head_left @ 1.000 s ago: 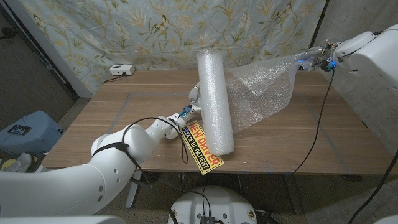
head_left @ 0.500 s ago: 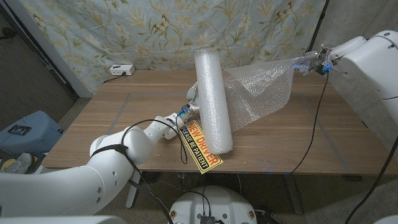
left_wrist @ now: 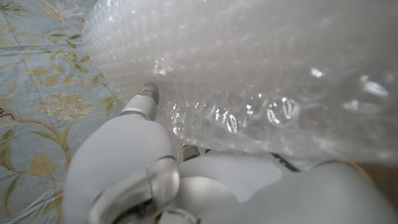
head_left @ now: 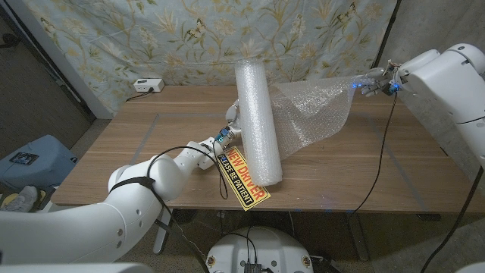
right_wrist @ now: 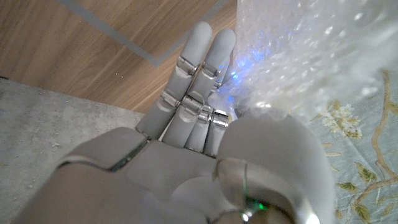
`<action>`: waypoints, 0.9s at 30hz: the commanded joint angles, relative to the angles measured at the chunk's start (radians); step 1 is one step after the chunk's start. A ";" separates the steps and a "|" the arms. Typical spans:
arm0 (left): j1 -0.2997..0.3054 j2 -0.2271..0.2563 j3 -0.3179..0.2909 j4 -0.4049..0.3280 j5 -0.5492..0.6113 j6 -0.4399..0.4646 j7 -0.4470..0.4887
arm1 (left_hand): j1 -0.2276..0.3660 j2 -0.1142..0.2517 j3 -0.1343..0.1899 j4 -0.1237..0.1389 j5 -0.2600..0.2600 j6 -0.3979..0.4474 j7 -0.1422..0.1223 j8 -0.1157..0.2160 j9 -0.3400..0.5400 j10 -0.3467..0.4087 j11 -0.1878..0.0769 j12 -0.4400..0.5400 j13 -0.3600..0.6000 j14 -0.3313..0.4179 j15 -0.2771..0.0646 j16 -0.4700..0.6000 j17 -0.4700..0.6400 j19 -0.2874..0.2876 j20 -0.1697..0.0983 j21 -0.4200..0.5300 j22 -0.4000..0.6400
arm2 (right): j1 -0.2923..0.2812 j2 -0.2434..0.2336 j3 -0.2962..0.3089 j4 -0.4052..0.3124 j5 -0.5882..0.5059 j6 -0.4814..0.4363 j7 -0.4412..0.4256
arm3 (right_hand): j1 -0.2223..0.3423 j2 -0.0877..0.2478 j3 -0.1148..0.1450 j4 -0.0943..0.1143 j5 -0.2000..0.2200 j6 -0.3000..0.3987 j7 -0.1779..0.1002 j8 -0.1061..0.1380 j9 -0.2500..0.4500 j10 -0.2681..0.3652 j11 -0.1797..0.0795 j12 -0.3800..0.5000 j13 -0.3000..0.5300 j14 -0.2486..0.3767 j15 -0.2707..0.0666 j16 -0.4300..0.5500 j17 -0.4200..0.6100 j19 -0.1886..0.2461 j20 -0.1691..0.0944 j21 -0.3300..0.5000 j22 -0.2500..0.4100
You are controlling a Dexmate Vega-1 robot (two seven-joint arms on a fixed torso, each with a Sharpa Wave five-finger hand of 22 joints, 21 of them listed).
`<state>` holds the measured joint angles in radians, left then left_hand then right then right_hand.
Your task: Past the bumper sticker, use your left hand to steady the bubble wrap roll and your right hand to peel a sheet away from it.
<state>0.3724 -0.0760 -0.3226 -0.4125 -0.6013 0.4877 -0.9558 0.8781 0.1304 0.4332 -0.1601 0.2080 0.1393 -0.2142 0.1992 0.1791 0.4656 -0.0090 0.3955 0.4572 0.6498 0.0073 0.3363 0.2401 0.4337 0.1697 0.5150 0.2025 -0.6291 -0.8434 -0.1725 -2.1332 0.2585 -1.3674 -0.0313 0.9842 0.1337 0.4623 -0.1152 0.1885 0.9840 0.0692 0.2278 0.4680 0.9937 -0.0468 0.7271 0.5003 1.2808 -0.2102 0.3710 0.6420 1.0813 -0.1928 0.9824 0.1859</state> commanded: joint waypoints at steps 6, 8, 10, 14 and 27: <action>0.001 -0.004 -0.011 -0.001 0.008 -0.009 0.014 | 0.005 -0.001 0.006 0.002 0.005 0.000 -0.003 -0.009 0.002 -0.019 0.008 -0.007 0.007 -0.013 0.005 -0.006 0.006 -0.014 0.002 0.004 0.004 | -0.021 0.000 0.001 0.036 -0.012 0.037 0.053 | -0.073 -0.014 -0.020 0.022 -0.003 -0.022 0.010 -0.015 -0.008 -0.020 0.022 -0.016 -0.006 -0.028 0.002 -0.017 0.009 -0.013 -0.025 -0.009 -0.004; 0.002 -0.005 -0.012 -0.001 0.010 -0.011 0.015 | 0.004 -0.001 0.006 0.003 0.005 -0.002 -0.003 -0.010 0.002 -0.019 0.007 -0.007 0.008 -0.013 0.006 -0.006 0.006 -0.015 0.003 0.004 0.004 | -0.023 -0.003 0.004 0.036 -0.012 0.037 0.056 | -0.085 -0.016 -0.023 0.026 -0.004 -0.029 0.010 -0.019 -0.010 -0.028 0.021 -0.021 -0.009 -0.034 0.003 -0.020 0.010 -0.016 -0.025 -0.011 -0.005; 0.003 -0.006 -0.014 -0.001 0.010 -0.012 0.015 | 0.005 -0.002 0.006 0.002 0.005 -0.003 -0.003 -0.010 0.002 -0.023 0.007 -0.009 0.009 -0.018 0.006 -0.008 0.006 -0.019 0.004 0.003 0.004 | -0.024 -0.003 0.004 0.038 -0.011 0.039 0.058 | -0.094 -0.015 -0.025 0.028 -0.004 -0.033 0.008 -0.021 -0.012 -0.032 0.026 -0.023 -0.008 -0.042 0.002 -0.025 0.009 -0.020 -0.025 -0.013 -0.006; 0.007 -0.004 -0.018 -0.001 0.008 -0.012 0.011 | 0.003 -0.003 0.006 0.003 0.005 -0.004 -0.003 -0.011 0.002 -0.027 0.010 -0.011 0.011 -0.020 0.011 -0.010 0.006 -0.021 0.007 0.003 0.004 | -0.029 -0.004 0.006 0.043 -0.009 0.045 0.064 | -0.107 -0.016 -0.028 0.030 -0.004 -0.038 0.011 -0.023 -0.015 -0.036 0.029 -0.029 -0.014 -0.049 0.002 -0.030 0.009 -0.024 -0.025 -0.017 -0.007; 0.003 0.011 -0.009 0.014 -0.004 -0.034 0.003 | -0.009 -0.009 0.006 0.008 0.005 -0.012 -0.004 -0.013 0.002 -0.041 0.012 -0.018 0.016 -0.052 0.030 -0.027 0.004 -0.037 0.016 0.000 0.004 | -0.025 0.012 -0.007 0.093 0.009 0.104 0.075 | -0.159 -0.024 -0.045 0.040 -0.006 -0.076 0.021 -0.037 -0.028 -0.066 0.046 -0.047 -0.021 -0.087 0.020 -0.046 0.012 -0.034 -0.022 -0.031 -0.010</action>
<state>0.3765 -0.0742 -0.3359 -0.4118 -0.5959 0.4696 -0.9480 0.8722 0.1246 0.4374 -0.1558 0.2080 0.1318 -0.2145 0.1876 0.1790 0.4264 0.0017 0.3771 0.4710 0.6051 0.0373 0.3136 0.2414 0.3979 0.1839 0.5149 0.2024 -0.6550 -0.8442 -0.1708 -2.0747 0.2528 -1.3018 0.0356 0.8339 0.1112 0.4221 -0.0755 0.1845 0.9135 0.0895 0.1917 0.4402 0.9337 -0.0029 0.6836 0.4786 1.2005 -0.1941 0.3322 0.6513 1.0508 -0.1805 0.9527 0.1741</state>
